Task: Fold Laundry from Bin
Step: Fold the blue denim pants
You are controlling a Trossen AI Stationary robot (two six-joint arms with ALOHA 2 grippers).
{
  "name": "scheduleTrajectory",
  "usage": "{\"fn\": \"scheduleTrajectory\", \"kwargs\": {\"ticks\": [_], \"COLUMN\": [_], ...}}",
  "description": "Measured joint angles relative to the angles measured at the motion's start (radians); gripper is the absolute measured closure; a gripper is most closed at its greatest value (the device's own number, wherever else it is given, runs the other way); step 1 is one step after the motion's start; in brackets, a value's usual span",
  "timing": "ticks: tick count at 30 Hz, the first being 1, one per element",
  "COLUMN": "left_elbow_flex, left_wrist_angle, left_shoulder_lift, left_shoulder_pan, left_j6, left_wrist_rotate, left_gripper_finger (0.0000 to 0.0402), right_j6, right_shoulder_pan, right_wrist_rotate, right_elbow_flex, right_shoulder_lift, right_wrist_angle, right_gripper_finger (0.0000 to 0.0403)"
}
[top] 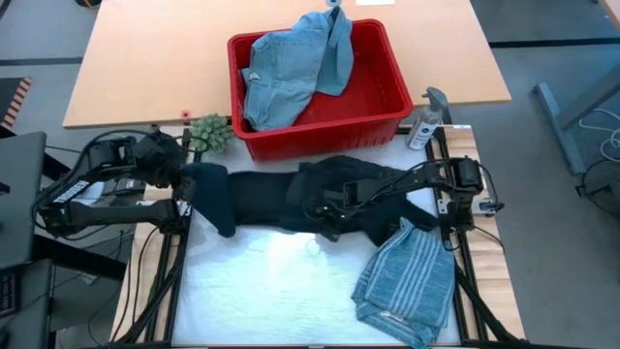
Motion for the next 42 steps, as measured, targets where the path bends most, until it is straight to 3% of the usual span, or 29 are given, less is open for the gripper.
{"fn": "scheduleTrajectory", "kwargs": {"ticks": [5, 8, 14, 19, 22, 25, 31, 34, 37, 42], "left_elbow_flex": [0.0, 0.0, 0.0, 0.0, 0.0, 0.0, 0.0, 0.0, 0.0, 0.0], "left_wrist_angle": [0.036, 0.048, 0.044, 0.045, 0.044, 0.045, 0.045, 0.045, 0.047, 0.048], "left_shoulder_lift": [0.0, 0.0, -0.002, -0.003, -0.003, -0.003, -0.003, -0.003, -0.003, -0.003], "left_shoulder_pan": [0.0, 0.0, 0.0, 0.0, 0.0, 0.0, 0.0, 0.0, 0.0, 0.0], "left_j6": [-0.036, -0.032, -0.015, 0.002, 0.002, 0.005, 0.013, 0.014, 0.021, 0.017], "left_wrist_rotate": [0.08, 0.101, 0.091, 0.09, 0.091, 0.091, 0.091, 0.091, 0.09, 0.09], "left_gripper_finger": [0.04, 0.04, 0.04, 0.04, 0.04, 0.04, 0.04, 0.04, 0.04, 0.04], "right_j6": [-0.041, -0.042, -0.006, 0.023, 0.102, 0.178, 0.397, 0.449, 0.472, 0.532], "right_shoulder_pan": [-0.01, -0.021, 0.005, 0.064, 0.123, 0.189, 0.255, 0.271, 0.275, 0.258], "right_wrist_rotate": [0.035, 0.036, 0.097, 0.082, 0.082, 0.088, 0.22, 0.251, 0.271, 0.327], "right_elbow_flex": [0.001, -0.008, 0.005, -0.001, 0.002, -0.025, -0.028, -0.028, -0.028, -0.028], "right_shoulder_lift": [-0.013, -0.064, -0.317, -0.504, -0.584, -0.63, -0.616, -0.55, -0.478, -0.331], "right_wrist_angle": [-0.199, -0.199, -0.214, -0.462, -0.611, -0.648, -0.617, -0.627, -0.62, -0.724], "right_gripper_finger": [0.0383, 0.0381, 0.0368, 0.0361, 0.0341, 0.0293, 0.0151, 0.0104, 0.0085, 0.0085]}}
